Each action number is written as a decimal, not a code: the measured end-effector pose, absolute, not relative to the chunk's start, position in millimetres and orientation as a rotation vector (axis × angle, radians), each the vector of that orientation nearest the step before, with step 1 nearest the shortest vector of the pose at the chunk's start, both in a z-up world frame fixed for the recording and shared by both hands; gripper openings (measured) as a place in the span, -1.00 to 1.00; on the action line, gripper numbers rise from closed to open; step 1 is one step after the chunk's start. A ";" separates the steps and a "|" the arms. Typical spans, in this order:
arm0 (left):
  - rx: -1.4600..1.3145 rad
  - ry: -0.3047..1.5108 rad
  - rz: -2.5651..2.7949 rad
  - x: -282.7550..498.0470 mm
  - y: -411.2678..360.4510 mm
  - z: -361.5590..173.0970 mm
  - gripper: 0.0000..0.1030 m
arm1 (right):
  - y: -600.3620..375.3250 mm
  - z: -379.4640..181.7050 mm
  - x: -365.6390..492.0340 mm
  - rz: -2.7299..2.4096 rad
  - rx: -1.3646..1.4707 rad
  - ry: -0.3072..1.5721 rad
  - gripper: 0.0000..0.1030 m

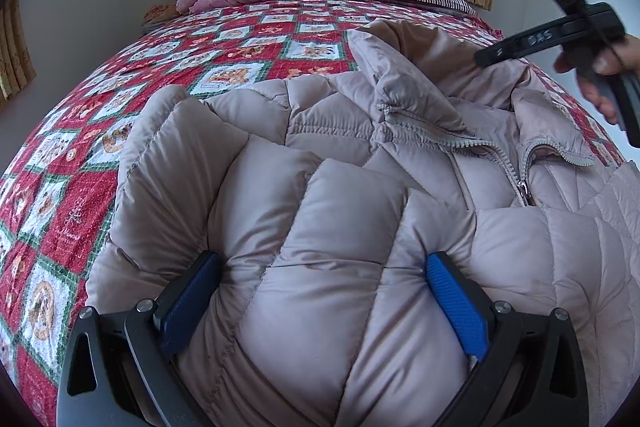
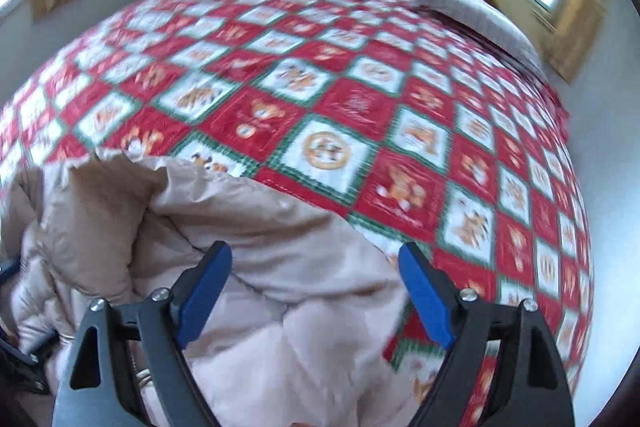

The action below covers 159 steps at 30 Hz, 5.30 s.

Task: Fold large clothes

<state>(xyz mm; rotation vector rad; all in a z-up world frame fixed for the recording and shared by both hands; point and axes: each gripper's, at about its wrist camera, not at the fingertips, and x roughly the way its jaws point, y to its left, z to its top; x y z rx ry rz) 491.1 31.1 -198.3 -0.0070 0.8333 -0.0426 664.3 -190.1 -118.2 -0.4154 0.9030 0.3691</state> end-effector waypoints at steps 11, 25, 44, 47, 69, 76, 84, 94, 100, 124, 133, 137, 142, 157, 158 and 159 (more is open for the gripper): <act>-0.009 0.832 -0.043 490.8 31.3 -197.7 0.98 | -163.8 -144.4 662.7 0.438 -0.634 0.921 -0.77; 0.000 0.827 -0.039 489.5 30.6 -195.6 0.98 | -149.4 -147.5 551.0 0.424 -0.765 0.692 -0.99; -0.016 0.822 -0.043 488.2 32.4 -196.9 0.98 | -147.1 -128.6 630.5 0.415 -0.701 0.735 0.12; -0.016 0.822 -0.044 488.5 32.4 -197.0 0.98 | -141.5 -139.9 626.7 0.435 -0.746 0.794 -0.90; -0.020 0.596 -0.062 585.5 3.7 -76.7 0.98 | -140.2 -199.2 518.8 0.328 -0.913 0.499 -0.93; 0.246 0.882 0.083 623.7 -13.2 -189.1 0.98 | -137.6 -204.0 508.5 0.317 -0.935 0.458 -0.93; 0.195 0.824 0.103 600.6 -0.9 -204.4 0.98 | -149.1 -164.7 502.3 0.411 -0.786 0.524 -0.63; 0.162 0.809 0.092 598.3 2.8 -199.5 0.98 | -190.0 -104.0 585.9 0.102 -0.297 0.730 -0.31; 0.024 0.655 0.018 565.5 4.9 -143.0 0.98 | -209.6 -165.7 564.8 0.082 -0.332 0.830 -0.39; 0.071 0.886 -0.068 613.2 -53.8 -205.4 0.98 | -225.0 -176.4 566.9 0.116 -0.205 0.803 -0.39; 0.129 0.901 -0.030 616.2 -61.4 -211.1 0.99 | -217.7 -181.3 569.0 0.079 -0.265 0.814 -0.39; 0.129 0.902 -0.029 616.1 -60.9 -211.5 0.99 | -216.9 -182.1 569.4 0.078 -0.263 0.814 -0.39; 0.137 0.906 -0.024 617.2 -63.4 -212.2 0.99 | -217.1 -182.1 569.8 0.078 -0.264 0.815 -0.39; 0.138 0.906 -0.024 617.7 -63.2 -212.4 0.99 | -217.5 -182.6 570.6 0.080 -0.257 0.817 -0.39; 0.138 0.906 -0.025 617.6 -63.3 -212.6 0.99 | -217.7 -182.6 570.6 0.080 -0.257 0.817 -0.39; 0.139 0.906 -0.024 617.7 -63.1 -212.4 0.99 | -217.7 -182.5 570.7 0.080 -0.256 0.817 -0.39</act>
